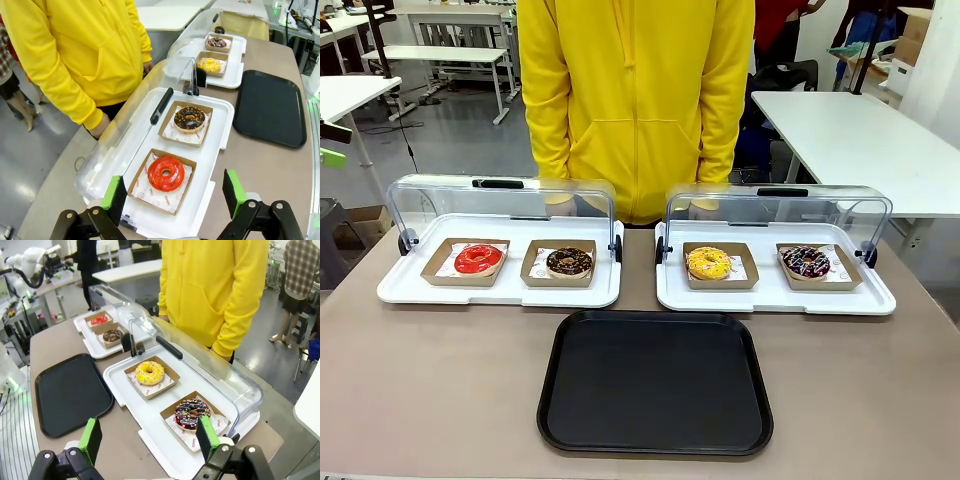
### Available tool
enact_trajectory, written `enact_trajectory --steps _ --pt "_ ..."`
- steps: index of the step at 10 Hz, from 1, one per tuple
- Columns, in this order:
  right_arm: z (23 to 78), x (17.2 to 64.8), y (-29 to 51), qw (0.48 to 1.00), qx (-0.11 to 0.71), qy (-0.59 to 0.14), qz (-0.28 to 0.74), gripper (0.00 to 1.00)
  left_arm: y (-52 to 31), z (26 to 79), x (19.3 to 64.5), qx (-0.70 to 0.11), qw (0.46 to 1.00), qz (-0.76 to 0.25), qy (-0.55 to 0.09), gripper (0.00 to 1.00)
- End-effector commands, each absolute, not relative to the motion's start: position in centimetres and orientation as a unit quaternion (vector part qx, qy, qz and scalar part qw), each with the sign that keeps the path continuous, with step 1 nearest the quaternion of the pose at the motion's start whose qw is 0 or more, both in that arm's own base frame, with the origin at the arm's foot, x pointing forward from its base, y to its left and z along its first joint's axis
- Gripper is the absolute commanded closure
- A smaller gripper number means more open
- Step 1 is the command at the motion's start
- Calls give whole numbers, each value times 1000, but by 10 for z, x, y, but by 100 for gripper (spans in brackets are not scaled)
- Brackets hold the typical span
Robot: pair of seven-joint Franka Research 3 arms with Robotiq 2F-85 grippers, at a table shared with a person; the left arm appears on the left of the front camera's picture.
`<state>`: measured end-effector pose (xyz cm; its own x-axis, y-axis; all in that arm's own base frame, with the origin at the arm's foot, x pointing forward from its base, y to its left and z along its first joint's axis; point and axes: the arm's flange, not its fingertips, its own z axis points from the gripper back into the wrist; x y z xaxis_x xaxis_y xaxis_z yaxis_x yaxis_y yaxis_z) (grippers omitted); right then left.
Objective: Move the first donut from the left to the tray.
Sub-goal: Pick up the Paper togo box containing the Donut indicated by the person and place it on the Handle tray.
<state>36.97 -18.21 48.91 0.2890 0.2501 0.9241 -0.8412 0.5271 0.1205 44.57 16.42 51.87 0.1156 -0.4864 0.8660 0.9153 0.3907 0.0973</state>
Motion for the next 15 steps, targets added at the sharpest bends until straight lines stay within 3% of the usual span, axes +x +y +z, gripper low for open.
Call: enact_trajectory --steps 1,15 --pt "489 372 -182 726 314 -482 377 0 163 520 446 -248 703 -495 -447 0" --pt "489 372 -182 726 314 -482 377 0 163 520 446 -248 703 -495 -447 0"
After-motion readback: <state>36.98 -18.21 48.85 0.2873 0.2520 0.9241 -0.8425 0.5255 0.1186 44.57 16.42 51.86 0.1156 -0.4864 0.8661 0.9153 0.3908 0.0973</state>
